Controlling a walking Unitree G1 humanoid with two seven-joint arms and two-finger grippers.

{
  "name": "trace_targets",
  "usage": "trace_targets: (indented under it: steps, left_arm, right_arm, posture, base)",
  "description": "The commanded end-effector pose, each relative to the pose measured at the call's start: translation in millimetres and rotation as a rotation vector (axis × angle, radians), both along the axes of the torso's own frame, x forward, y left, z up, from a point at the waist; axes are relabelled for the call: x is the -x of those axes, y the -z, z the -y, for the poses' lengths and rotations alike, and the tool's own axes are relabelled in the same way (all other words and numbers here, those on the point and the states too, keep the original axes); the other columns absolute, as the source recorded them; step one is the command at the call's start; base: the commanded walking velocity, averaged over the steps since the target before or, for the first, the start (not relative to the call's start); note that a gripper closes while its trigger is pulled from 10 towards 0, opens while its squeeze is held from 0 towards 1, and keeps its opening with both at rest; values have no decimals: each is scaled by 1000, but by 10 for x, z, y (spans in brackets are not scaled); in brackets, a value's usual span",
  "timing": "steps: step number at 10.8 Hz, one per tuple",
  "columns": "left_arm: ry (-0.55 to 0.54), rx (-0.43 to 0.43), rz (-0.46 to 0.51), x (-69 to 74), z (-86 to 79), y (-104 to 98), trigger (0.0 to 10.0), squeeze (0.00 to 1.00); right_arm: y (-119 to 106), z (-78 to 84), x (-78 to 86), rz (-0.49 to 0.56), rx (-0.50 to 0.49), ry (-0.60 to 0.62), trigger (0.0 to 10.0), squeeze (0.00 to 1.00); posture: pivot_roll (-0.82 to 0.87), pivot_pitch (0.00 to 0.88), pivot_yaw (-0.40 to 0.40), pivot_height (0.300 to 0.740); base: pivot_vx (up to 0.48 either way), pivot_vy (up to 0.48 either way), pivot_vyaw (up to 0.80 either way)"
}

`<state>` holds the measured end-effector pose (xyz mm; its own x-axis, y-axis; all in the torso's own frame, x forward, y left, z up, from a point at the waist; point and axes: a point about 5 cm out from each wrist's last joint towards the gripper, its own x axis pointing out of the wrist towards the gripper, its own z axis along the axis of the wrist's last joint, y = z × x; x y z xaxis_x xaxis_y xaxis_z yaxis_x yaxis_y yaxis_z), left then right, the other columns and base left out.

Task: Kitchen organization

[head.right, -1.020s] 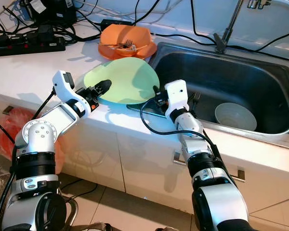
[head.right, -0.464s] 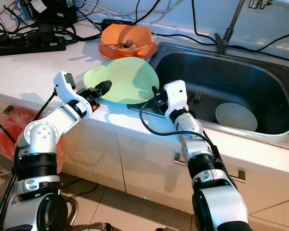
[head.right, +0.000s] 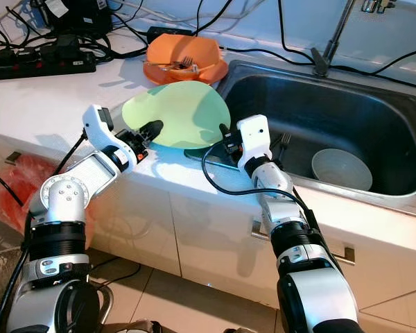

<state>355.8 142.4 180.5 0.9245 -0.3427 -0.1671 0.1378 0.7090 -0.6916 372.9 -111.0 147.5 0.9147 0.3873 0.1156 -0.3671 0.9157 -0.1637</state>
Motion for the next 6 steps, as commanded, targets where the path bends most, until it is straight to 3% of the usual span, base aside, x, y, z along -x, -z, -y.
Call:
trace_targets:
  steps: [1, 6]
  left_arm:
    - [23, -21, -75, 37, 64, 169, 0, 0]
    - [25, -17, -75, 48, 78, 179, 0, 0]
  right_arm:
    - [177, 5, 50, -75, 15, -2, 10000, 0]
    - [180, -1, 50, -77, 15, -3, 10000, 0]
  posture:
    - [65, 72, -32, 740]
    - [68, 68, -30, 740]
  base:
    - [0, 0, 0]
    - [0, 0, 0]
